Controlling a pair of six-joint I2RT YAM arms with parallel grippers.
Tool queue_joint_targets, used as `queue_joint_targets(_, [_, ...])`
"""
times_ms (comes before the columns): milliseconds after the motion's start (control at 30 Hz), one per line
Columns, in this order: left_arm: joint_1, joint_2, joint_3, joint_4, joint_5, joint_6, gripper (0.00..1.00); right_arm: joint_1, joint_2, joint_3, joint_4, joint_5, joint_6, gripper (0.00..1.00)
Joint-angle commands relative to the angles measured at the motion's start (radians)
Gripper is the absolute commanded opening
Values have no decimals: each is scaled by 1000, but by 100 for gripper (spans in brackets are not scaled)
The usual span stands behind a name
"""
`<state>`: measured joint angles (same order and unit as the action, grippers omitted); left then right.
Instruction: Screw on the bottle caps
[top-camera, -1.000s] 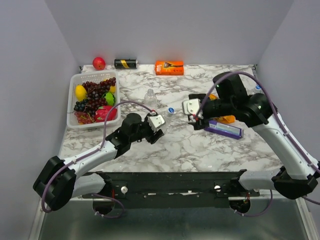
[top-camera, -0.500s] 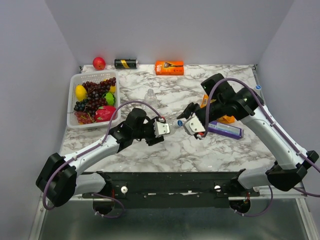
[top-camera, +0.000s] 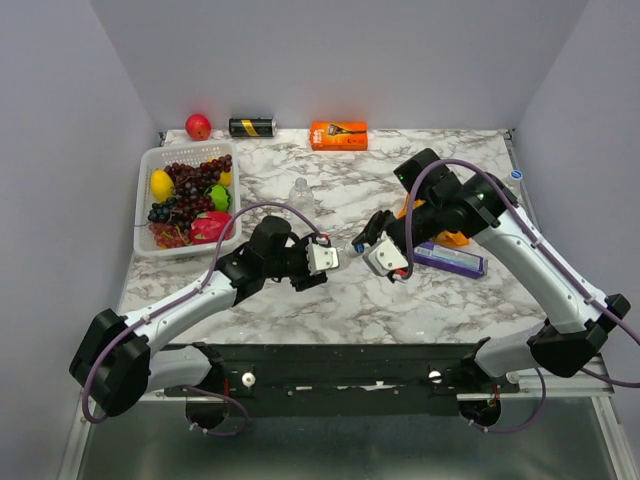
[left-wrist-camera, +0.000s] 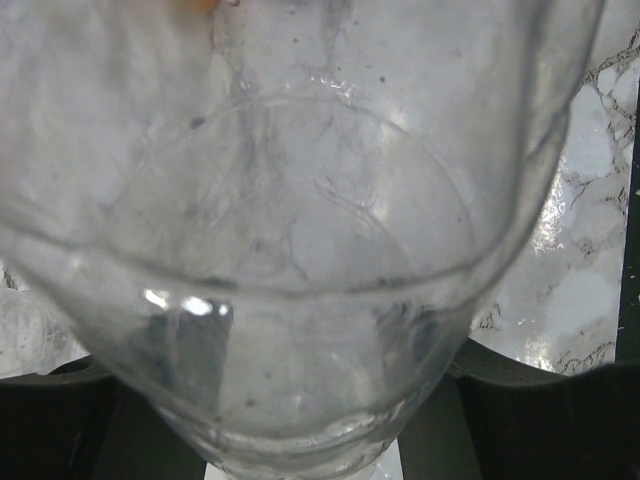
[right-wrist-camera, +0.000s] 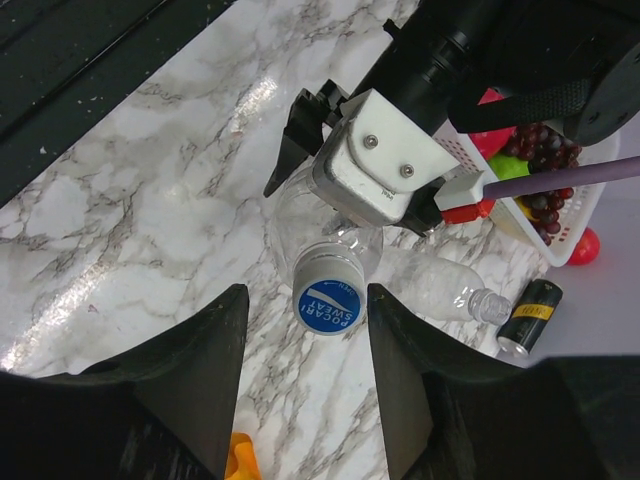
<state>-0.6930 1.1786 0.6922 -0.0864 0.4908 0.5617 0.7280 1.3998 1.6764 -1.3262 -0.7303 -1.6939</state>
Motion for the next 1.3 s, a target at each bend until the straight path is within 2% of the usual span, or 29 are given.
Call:
queue_joint_targets(0, [4,-23,18,8,38,26,0,14,22,17,19,-9,-6,58])
queue_joint_targets(200, [3,-22,17,10,38,30,0,17,41,29,21,-11,-6,52])
queue_joint_targets(367, [3,-23,17,17,34,24,0,17,65,42,1,-3,5,40])
queue_joint_targets(467, [3,-39,0,57,23,20,0,17,80,40,5,9,48,35])
queue_joint_targets(600, [3,-68,-31,143,-20,-43,0,17,106,37,103,37,215,26])
queue_joint_targets(633, [4,-74,-42,193,-61,-64,0,17,117,48,132,61,341,21])
queue_joint_targets(700, [3,-95,-57,255,-118,-129,0,16,177,81,197,91,513,18])
queue_joint_targets(733, [0,-106,-69,323,-209,-217,0,16,201,110,212,129,707,12])
queue_joint_targets(800, [-13,-128,-72,373,-344,-282,0,11,296,215,220,175,914,7])
queue_joint_targets(833, [-28,-131,-65,388,-412,-328,0,4,329,254,208,204,1109,1])
queue_joint_targets(867, [-40,-131,-56,398,-564,-341,0,-7,370,294,190,204,1201,0])
queue_joint_targets(933, [-66,-120,-16,383,-705,-356,0,-42,489,437,89,120,1429,0])
queue_joint_targets(967, [-79,-109,-1,348,-842,-359,0,-55,528,486,52,88,1511,0])
queue_joint_targets(1000, [-85,-100,18,324,-909,-361,0,-68,562,518,7,51,1593,0])
queue_joint_targets(1033, [-89,-76,51,295,-946,-364,0,-79,571,484,21,4,1723,0])
queue_joint_targets(1100, [-89,-59,69,225,-1018,-365,0,-79,565,424,47,-20,1773,0])
queue_joint_targets(1267, [-89,-36,67,156,-1020,-335,0,-111,616,440,44,-90,1809,0])
